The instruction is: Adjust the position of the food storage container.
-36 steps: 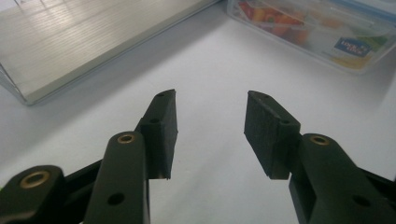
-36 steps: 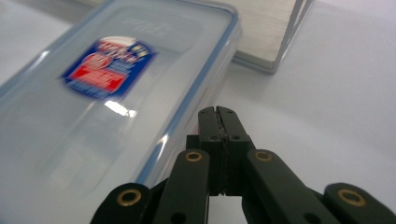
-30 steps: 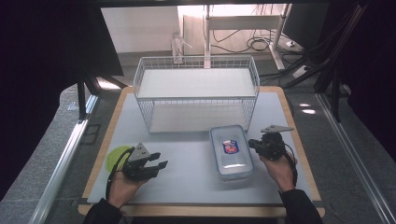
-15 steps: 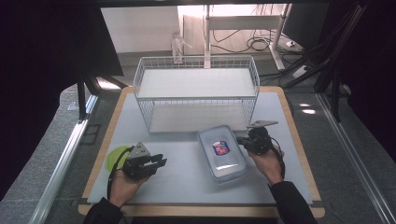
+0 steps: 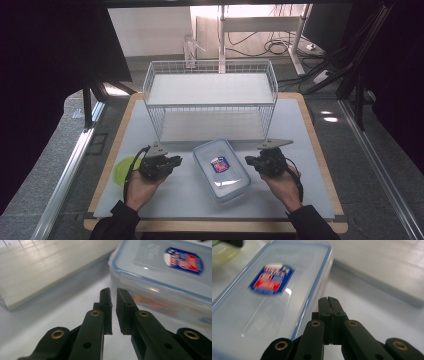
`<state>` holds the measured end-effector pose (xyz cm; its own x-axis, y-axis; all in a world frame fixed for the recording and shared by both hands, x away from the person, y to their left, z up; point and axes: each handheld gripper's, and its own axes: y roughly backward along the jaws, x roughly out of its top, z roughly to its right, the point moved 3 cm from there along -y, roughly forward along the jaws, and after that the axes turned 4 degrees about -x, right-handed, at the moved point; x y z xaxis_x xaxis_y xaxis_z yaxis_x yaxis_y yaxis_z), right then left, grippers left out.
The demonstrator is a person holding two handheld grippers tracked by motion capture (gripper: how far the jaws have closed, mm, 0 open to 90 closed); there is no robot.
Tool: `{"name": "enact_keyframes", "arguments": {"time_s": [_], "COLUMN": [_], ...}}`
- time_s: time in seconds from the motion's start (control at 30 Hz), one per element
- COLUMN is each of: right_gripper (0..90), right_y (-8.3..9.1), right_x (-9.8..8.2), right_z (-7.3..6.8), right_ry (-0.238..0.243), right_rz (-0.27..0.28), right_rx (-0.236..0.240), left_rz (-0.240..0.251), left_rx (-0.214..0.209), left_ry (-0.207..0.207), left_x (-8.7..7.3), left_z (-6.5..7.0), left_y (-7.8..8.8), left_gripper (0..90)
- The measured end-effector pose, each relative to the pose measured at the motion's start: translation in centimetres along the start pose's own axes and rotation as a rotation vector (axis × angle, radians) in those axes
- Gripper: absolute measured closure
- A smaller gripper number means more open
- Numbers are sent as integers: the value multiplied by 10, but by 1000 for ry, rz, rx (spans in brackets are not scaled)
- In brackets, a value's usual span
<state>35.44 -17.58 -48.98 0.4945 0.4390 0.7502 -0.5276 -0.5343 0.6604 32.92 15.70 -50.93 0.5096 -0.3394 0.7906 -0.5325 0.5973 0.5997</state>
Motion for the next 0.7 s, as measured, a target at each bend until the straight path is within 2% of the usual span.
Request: {"name": "enact_keyframes", "arguments": {"time_s": [0.03,0.1,0.13,0.17,0.23,0.3,0.33,0.37,0.4,0.47,0.5,0.53,0.57,0.63,0.7], "right_gripper": [900,900,900,900,900,900,900,900,900,900,900,900,900,899,899], "right_y": [0,11,23,27,31,40,47,47,49,49,46,43,43,38,33], "right_x": [0,-9,-19,-21,-25,-33,-41,-41,-50,-52,-57,-58,-58,-60,-61], "right_z": [0,-2,-6,-8,-10,-16,-23,-23,-33,-36,-44,-46,-46,-50,-53], "right_ry": [0,1,-2,0,5,2,-3,-3,-2,0,8,13,13,19,18], "right_rz": [0,-2,2,4,7,5,8,8,-13,-23,-48,-60,-60,-82,-93], "right_rx": [0,0,4,2,-7,-2,10,10,44,52,73,81,81,99,116], "left_rz": [0,-5,-7,-4,-5,-9,-17,-22,-36,-44,-53,-53,-62,-77,-82], "left_rx": [0,9,12,17,15,21,20,25,36,34,21,21,16,-3,-24], "left_ry": [0,-3,-7,-8,-5,-7,-15,-14,-19,-12,-7,-7,1,-8,7], "left_x": [0,8,12,19,25,32,35,38,41,44,46,46,47,47,48], "left_z": [0,-4,-5,-8,-10,-12,-13,-13,-15,-16,-17,-17,-17,-17,-19], "left_y": [0,-8,-11,-17,-23,-31,-34,-38,-44,-51,-58,-58,-61,-66,-66], "left_gripper": [839,843,848,851,855,858,861,861,860,860,854,854,854,861,877]}}
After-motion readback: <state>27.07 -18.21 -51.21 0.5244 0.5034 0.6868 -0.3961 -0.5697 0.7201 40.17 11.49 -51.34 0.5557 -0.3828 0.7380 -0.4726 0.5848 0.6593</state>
